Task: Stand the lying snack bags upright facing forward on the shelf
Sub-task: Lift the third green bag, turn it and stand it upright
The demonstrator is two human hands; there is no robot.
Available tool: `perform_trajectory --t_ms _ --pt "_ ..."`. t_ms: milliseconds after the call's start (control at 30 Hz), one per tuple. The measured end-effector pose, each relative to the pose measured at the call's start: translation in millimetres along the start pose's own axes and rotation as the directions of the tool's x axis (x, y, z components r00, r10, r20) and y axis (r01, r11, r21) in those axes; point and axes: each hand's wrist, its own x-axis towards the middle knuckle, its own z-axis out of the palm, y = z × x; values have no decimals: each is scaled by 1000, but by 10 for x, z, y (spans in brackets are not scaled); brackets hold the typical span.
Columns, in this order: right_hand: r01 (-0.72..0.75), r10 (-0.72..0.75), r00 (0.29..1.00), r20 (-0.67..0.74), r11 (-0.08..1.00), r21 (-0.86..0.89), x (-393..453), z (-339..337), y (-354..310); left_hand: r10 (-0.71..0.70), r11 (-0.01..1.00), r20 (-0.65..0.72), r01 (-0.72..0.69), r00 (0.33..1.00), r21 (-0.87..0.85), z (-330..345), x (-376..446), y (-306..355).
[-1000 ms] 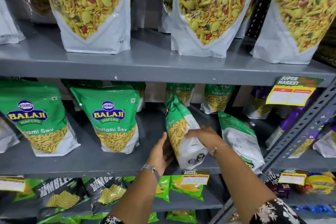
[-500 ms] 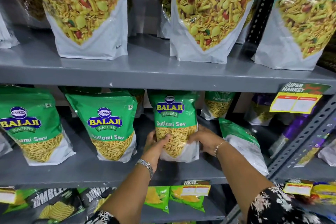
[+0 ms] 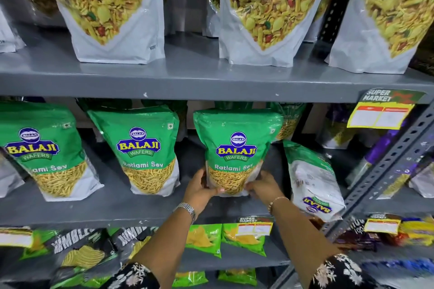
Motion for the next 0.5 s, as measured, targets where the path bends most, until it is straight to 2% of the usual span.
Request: perform_trajectory --t_ms 133,267,500 --pt "111 -104 991 -85 991 74 219 137 151 54 996 -50 -50 997 71 -17 81 -16" --pt "177 -171 981 -90 982 72 78 222 9 37 996 -60 -32 998 84 -45 220 -21" --pt "173 -166 976 -142 984 37 16 207 88 15 1000 22 -15 1000 19 -49 269 -27"
